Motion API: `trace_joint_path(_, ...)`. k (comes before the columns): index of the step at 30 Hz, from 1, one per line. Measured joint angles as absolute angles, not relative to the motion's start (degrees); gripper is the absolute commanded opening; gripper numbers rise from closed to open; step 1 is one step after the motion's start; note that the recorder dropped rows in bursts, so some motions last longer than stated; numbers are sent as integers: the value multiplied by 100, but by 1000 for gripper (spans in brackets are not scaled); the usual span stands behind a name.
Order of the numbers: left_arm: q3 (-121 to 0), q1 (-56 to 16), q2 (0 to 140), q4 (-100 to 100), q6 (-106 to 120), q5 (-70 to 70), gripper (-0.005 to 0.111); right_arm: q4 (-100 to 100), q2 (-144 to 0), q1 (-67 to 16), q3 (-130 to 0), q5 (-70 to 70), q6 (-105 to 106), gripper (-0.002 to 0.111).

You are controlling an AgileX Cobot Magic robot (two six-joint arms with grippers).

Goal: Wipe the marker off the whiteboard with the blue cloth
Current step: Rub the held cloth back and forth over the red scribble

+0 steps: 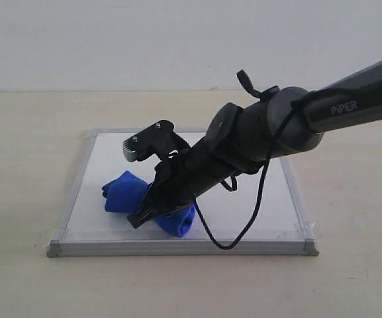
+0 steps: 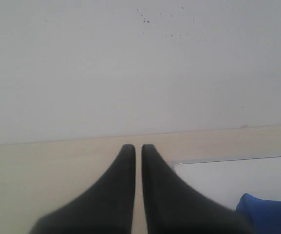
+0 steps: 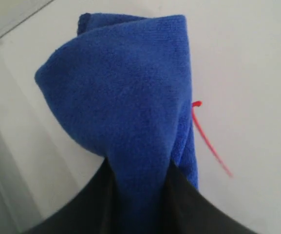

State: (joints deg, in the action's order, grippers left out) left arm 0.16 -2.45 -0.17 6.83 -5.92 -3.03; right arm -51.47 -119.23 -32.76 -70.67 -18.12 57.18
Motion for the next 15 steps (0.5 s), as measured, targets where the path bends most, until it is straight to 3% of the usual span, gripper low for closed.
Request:
trace_joint_path(3, 16, -245, -17, 683, -592, -303, 4, -4227, -12000, -3086, -7094, -1168, 4753, 0)
trace_joint_path(8, 16, -245, -17, 683, -592, -303, 4, -3060, -12067, -2063, -7132, -962, 3277, 0)
trace_joint_path(15, 16, -245, -17, 683, -592, -303, 4, -2868, -12067, -2902, -7185, -1288, 3769, 0)
